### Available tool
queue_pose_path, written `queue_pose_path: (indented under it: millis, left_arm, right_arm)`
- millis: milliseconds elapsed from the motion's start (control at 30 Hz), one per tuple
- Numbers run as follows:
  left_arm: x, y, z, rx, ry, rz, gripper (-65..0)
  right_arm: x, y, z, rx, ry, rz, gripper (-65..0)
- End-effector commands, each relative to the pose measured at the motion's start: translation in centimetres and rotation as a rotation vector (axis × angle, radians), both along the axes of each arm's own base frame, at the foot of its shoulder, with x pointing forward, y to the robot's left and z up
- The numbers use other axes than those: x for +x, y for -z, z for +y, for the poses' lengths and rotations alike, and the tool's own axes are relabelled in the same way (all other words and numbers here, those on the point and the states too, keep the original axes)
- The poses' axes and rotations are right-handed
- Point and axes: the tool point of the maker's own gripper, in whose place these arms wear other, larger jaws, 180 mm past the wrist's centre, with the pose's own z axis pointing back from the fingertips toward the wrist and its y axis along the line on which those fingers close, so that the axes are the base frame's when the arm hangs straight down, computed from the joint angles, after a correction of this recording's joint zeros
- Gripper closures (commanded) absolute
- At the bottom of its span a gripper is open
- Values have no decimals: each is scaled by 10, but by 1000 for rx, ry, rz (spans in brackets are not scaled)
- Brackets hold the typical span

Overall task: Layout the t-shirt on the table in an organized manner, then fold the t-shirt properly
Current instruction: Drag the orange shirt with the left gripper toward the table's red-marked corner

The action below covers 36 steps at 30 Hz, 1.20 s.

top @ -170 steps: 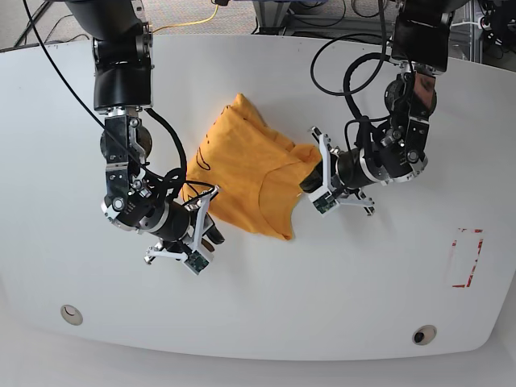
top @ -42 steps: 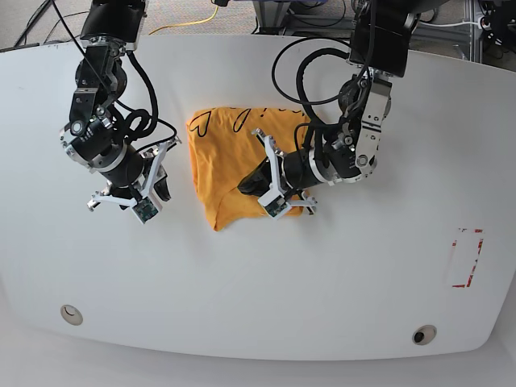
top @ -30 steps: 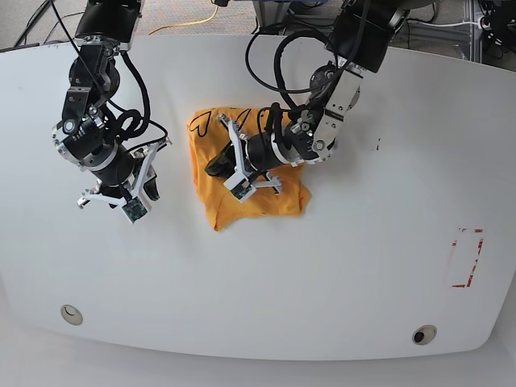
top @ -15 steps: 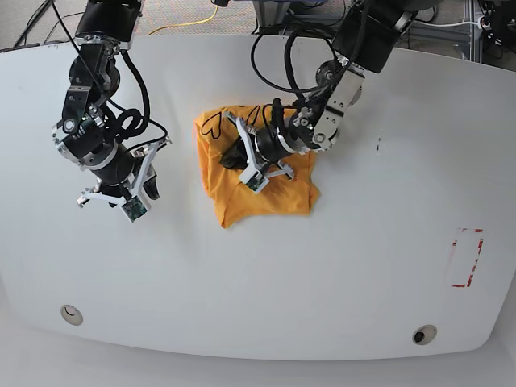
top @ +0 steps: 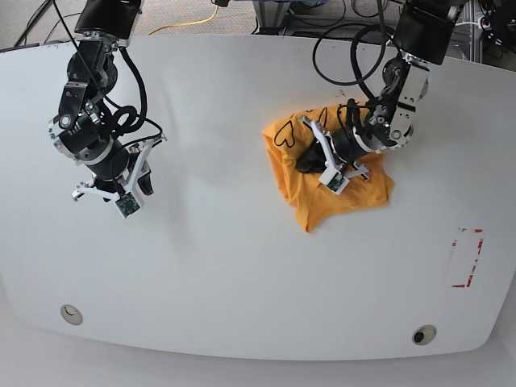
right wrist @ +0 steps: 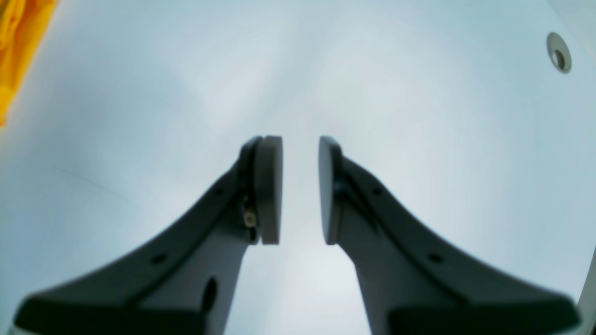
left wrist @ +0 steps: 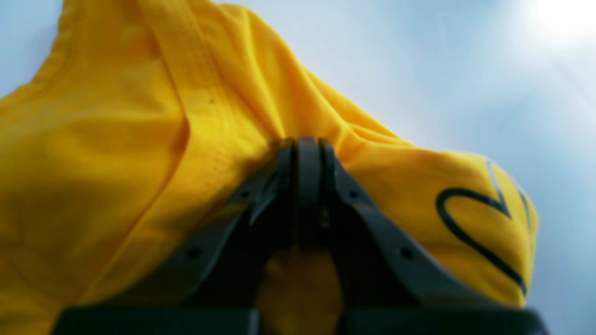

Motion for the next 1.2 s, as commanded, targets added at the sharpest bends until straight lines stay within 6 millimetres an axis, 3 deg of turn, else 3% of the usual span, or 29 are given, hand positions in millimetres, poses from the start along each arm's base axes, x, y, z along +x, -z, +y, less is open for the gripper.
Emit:
queue_pose_path:
  millis: [0,167,400,633,967,1167]
  left_arm:
    - [12,-12,29,56,-18,-27,0]
    - [18,-30,61,75,-45,-63,0]
    - [23,-63,70,99,-61,-131,0]
    - [18,-83,30,67,-27,-137,0]
    - [5,-58,1,-17,-48,-42,0]
    - [0,-34,13,-1,-73,27,0]
  right_arm:
    - [6,-13,1,6,-10,-49,-124]
    - [1,-7,2,9,-12,-30,-124]
    - [0,-6,2,8,-11,-24,-124]
    - [2,-8,1,5,-9,-29,-124]
    - [3,-9,2,6,-11,-33,-124]
    - [2,-8,2,7,-11,-30,-124]
